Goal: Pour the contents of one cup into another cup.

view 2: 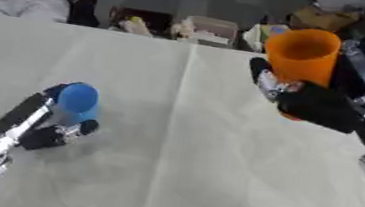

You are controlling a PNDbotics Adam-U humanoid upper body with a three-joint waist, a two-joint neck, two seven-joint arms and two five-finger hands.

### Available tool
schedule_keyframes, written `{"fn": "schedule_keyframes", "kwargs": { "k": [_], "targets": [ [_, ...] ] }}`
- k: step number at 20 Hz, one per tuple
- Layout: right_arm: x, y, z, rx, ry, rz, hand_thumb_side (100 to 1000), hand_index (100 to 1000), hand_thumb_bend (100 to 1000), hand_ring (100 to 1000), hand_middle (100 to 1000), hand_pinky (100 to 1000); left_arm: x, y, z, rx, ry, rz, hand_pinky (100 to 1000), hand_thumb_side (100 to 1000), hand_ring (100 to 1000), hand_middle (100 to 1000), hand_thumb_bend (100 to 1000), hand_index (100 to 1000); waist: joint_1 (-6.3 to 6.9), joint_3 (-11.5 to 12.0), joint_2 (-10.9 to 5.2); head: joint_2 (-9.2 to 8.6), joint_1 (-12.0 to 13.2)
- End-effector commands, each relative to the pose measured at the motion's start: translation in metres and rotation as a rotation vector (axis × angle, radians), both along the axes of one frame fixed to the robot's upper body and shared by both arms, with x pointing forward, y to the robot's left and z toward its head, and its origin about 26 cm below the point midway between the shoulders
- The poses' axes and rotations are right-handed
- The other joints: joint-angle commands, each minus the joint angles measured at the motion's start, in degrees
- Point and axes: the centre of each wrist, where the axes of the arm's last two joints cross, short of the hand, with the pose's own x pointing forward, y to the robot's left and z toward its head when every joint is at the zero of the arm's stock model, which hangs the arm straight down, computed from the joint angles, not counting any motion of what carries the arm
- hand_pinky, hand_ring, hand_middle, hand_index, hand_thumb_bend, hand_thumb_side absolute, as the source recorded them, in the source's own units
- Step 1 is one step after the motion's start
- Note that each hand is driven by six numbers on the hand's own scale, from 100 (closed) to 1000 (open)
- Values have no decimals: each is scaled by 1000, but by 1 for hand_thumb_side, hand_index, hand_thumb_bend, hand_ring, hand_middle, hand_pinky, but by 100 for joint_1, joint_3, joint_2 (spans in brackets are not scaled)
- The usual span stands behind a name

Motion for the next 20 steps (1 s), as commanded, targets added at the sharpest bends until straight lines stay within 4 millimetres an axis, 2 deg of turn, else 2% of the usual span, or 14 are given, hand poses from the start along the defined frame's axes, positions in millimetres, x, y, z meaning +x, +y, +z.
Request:
{"fn": "schedule_keyframes", "kwargs": {
  "k": [1, 7, 20],
  "targets": [
    [-5, -1, 7, -3, -23, 4, 287, 587, 100, 484, 492, 487, 1, 7, 19, 16, -65, 54, 947, 915, 924, 898, 697, 1000, 11, 14, -171, -43, -11],
    [-5, -2, 7, -4, -22, 4, 287, 587, 100, 483, 491, 487, 0, 9, 25, 34, -89, 81, 958, 915, 931, 901, 694, 1000, 28, 18, -194, -57, -19],
    [-5, -1, 7, 3, -19, 5, 279, 587, 100, 484, 492, 487, 5, -1, 30, 96, -59, 60, 976, 920, 942, 907, 707, 1000, 36, -1, -203, -117, -1]
  ]
}}
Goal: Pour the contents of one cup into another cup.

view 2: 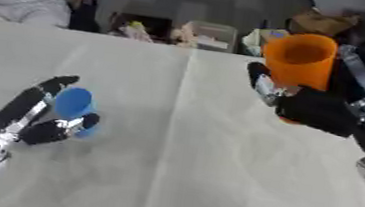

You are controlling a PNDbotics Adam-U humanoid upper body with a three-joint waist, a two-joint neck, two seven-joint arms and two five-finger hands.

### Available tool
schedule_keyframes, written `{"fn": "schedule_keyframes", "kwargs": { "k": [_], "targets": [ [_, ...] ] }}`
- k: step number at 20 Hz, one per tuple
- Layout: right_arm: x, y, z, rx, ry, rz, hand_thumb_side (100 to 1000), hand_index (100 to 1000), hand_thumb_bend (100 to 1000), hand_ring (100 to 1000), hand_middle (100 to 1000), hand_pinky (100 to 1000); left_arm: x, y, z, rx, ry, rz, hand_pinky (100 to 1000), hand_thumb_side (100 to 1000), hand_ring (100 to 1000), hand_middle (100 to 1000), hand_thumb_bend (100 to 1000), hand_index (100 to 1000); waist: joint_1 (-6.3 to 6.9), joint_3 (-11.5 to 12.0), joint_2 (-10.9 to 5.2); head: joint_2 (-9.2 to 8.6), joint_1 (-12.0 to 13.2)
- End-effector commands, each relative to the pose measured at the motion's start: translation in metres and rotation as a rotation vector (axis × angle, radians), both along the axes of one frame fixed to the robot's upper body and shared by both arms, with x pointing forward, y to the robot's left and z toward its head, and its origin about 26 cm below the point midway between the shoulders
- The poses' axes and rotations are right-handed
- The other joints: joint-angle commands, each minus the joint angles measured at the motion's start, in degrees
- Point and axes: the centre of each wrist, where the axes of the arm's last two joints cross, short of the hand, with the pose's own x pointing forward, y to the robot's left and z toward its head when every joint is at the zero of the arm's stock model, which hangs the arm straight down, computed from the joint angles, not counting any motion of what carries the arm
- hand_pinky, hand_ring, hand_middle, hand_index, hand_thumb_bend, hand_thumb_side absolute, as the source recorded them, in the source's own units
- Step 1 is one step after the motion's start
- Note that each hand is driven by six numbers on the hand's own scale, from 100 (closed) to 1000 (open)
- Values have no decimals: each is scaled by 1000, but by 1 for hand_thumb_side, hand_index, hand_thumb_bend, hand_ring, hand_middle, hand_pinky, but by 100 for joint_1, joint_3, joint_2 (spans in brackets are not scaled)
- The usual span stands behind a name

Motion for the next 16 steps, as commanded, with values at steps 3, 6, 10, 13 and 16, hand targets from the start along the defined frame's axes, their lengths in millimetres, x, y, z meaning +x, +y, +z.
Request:
{"fn": "schedule_keyframes", "kwargs": {
  "k": [3, 6, 10, 13, 16],
  "targets": [
    [-5, -1, 8, 0, -28, 3, 279, 587, 100, 484, 492, 487, 4, 3, 14, 28, -32, 21, 974, 922, 940, 903, 698, 1000, 5, -15, -154, -57, 7],
    [-5, -1, 7, 1, -27, 4, 278, 587, 100, 484, 491, 487, 5, 2, 13, 28, -32, 34, 967, 925, 932, 887, 683, 1000, 8, -20, -150, -53, 6],
    [-5, -1, 7, 3, -27, 1, 275, 586, 100, 484, 491, 487, 6, 2, 13, 20, -41, 47, 929, 914, 887, 842, 655, 978, 11, -20, -149, -42, 1],
    [-5, -1, 7, 4, -27, -1, 274, 587, 100, 484, 492, 487, 6, 1, 13, 12, -42, 43, 891, 911, 850, 814, 643, 957, 12, -20, -147, -36, 0],
    [-5, -1, 7, 6, -29, -6, 272, 587, 100, 485, 492, 488, 6, 0, 11, 5, -31, 37, 860, 908, 808, 788, 630, 939, 9, -23, -142, -34, 1]
  ]
}}
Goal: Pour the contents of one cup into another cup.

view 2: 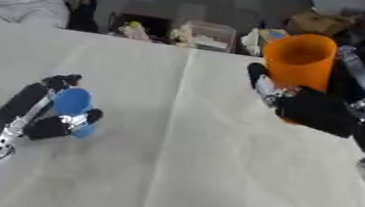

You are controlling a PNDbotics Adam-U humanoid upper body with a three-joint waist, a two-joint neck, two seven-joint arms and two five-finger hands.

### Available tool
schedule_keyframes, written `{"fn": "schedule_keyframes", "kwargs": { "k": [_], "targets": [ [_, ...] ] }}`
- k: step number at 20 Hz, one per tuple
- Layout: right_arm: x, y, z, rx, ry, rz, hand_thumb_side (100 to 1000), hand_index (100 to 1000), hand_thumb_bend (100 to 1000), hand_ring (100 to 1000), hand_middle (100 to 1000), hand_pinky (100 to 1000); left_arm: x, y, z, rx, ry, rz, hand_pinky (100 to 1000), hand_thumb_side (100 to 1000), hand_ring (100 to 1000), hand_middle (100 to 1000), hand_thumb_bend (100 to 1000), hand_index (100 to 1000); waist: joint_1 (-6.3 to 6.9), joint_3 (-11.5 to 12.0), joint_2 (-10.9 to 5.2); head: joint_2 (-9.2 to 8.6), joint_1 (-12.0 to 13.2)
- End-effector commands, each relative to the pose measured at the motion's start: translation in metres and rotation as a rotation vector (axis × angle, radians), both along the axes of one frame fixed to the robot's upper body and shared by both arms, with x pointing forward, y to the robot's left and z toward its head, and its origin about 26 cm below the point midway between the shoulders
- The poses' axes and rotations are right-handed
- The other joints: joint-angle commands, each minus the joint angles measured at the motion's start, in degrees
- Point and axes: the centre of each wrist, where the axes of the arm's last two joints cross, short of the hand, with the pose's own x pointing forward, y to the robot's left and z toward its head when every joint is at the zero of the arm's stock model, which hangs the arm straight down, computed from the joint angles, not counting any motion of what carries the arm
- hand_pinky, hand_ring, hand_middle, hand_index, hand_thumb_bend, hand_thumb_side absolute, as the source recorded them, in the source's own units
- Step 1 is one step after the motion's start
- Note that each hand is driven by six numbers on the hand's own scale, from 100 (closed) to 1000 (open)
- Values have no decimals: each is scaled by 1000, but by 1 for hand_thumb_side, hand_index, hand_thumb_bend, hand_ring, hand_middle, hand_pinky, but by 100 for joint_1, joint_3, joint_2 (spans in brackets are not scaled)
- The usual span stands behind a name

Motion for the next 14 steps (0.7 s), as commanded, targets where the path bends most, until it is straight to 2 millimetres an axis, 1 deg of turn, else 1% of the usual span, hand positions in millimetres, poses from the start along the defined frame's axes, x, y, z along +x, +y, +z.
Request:
{"fn": "schedule_keyframes", "kwargs": {
  "k": [1, 3, 5, 6, 7, 14],
  "targets": [
    [-5, -1, 8, 0, -35, -3, 272, 587, 100, 485, 492, 487, 0, 1, 10, -8, -21, -4, 842, 905, 791, 779, 624, 934, -4, -1, -139, -34, 3],
    [-5, -1, 8, 1, -37, -4, 271, 587, 100, 485, 492, 487, 0, 0, 10, -13, -18, -8, 798, 899, 761, 765, 612, 924, -6, -2, -133, -36, 5],
    [-5, -1, 9, 2, -37, -6, 270, 586, 100, 485, 492, 487, 0, 0, 10, -18, -14, -11, 677, 896, 740, 761, 605, 920, -7, -3, -126, -39, 8],
    [-5, -1, 9, 2, -38, -7, 270, 586, 100, 485, 491, 487, 0, 0, 10, -20, -11, -12, 645, 893, 730, 759, 602, 918, -8, -2, -123, -41, 10],
    [-5, -1, 9, 3, -39, -7, 270, 586, 100, 485, 491, 487, 1, 0, 9, -22, -7, -13, 626, 889, 722, 759, 595, 918, -9, -2, -120, -43, 11],
    [-5, -1, 10, 7, -44, -11, 268, 585, 100, 485, 490, 486, 1, -1, 6, -46, 27, -38, 566, 871, 678, 740, 559, 908, -19, -2, -108, -68, 10]
  ]
}}
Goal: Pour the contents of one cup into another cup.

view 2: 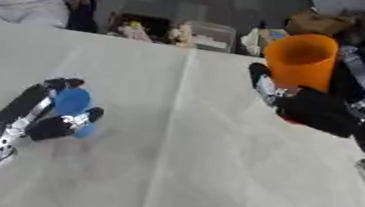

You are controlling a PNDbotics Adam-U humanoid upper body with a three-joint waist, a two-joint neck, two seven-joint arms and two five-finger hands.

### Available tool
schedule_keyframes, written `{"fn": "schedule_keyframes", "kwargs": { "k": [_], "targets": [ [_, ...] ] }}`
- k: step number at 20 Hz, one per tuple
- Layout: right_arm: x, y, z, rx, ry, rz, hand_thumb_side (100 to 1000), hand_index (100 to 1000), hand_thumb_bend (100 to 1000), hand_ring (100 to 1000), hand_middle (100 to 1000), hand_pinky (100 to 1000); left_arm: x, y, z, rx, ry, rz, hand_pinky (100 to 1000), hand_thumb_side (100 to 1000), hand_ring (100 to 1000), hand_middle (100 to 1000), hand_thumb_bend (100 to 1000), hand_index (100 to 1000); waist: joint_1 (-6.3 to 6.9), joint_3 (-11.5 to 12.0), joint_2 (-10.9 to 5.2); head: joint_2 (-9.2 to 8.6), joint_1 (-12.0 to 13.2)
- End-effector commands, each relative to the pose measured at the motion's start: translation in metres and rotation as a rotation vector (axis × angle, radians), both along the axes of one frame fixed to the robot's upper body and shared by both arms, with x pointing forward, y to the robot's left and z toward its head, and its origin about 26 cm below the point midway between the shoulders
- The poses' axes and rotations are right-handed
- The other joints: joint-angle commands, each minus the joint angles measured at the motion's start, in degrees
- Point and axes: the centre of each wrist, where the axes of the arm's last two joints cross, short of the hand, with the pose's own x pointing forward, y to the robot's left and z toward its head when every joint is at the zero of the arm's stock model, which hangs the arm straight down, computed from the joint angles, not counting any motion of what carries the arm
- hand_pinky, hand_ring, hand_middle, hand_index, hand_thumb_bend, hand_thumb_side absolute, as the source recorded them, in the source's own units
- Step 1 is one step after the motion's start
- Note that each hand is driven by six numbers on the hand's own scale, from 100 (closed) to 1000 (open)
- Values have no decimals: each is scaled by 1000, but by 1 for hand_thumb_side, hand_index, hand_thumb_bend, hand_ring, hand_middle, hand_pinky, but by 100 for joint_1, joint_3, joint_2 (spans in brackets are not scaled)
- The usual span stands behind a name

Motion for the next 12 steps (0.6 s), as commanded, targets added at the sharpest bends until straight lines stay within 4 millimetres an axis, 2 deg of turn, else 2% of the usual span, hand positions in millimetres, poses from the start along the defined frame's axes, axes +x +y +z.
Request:
{"fn": "schedule_keyframes", "kwargs": {
  "k": [1, 12],
  "targets": [
    [-5, -1, 10, 2, -41, 1, 268, 585, 100, 485, 490, 486, 1, 1, 7, -10, -1, -11, 556, 864, 671, 736, 551, 907, -16, 0, -111, -73, 10],
    [-5, 0, 11, 5, -45, 5, 267, 584, 100, 485, 490, 485, 4, 1, 0, -84, 42, -31, 460, 785, 652, 743, 461, 913, -45, 8, -99, -99, 11]
  ]
}}
